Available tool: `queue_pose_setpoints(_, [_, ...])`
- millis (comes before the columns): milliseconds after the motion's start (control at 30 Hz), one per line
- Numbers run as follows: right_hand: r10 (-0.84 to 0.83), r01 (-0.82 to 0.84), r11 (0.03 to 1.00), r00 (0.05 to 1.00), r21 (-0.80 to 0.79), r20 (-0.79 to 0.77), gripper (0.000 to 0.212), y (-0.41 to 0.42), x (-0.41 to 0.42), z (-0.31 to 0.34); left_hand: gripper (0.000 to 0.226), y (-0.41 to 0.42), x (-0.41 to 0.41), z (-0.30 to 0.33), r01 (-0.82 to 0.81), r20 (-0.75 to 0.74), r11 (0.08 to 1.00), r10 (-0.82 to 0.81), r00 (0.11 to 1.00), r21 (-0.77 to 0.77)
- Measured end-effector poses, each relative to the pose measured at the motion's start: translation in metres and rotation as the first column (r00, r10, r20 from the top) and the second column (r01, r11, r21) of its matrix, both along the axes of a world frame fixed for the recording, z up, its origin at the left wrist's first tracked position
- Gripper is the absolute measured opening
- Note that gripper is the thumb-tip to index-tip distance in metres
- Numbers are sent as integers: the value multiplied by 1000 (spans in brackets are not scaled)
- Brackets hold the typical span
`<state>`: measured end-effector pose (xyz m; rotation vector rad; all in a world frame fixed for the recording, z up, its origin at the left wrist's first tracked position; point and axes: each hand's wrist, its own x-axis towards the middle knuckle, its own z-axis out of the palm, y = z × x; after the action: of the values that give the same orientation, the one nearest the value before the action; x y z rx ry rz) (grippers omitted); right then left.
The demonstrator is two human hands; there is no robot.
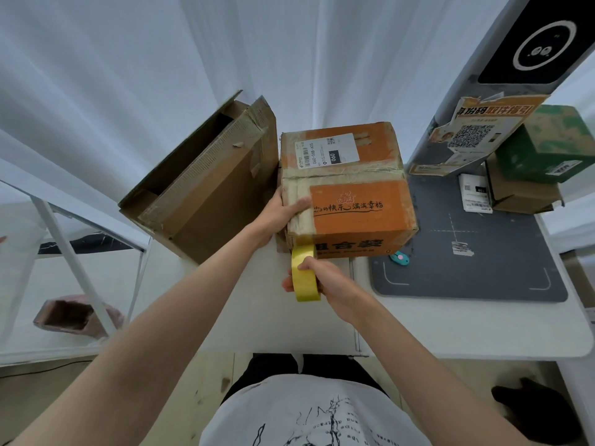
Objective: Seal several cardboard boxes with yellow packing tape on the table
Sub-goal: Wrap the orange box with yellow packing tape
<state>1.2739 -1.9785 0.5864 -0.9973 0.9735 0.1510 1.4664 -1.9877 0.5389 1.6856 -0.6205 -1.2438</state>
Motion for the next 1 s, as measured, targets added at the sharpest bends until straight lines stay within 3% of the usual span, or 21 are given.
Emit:
queue_pose_setpoints(167, [12, -12, 1000, 999, -3, 29, 35, 2, -2, -4, 65, 2, -3, 5, -7, 203, 1000, 5, 979, 11])
queue_pose_setpoints(300, [-1, 1, 1000, 997, -2, 72, 34, -3, -7, -4, 84, 3, -8, 9, -19, 401, 998, 44, 915, -66])
queue_pose_setpoints(400, [21, -20, 1000, 995, -15, 94, 31, -5, -12, -6, 94, 9, -15, 16, 161, 577, 982, -73, 813, -103])
queue_pose_setpoints(533, [44, -42, 999, 993, -17, 107, 30, -4, -16, -8, 111, 28, -16, 23, 403, 637, 915, -329, 698, 30])
queue_pose_setpoints(700, [82, -77, 995, 994, -68, 78, 30, 1, -17, -10, 119, 30, -9, 29, 442, 692, 857, -488, 532, 264])
queue_pose_setpoints(867, [91, -77, 988, 990, -131, 108, 41, -3, -19, -2, 118, 17, 0, 36, 427, 712, 844, -515, 477, 324])
queue_pose_setpoints(1000, [108, -97, 985, 991, -141, 74, 45, -2, -16, -8, 122, 18, 1, 31, 425, 705, 844, -517, 485, 327])
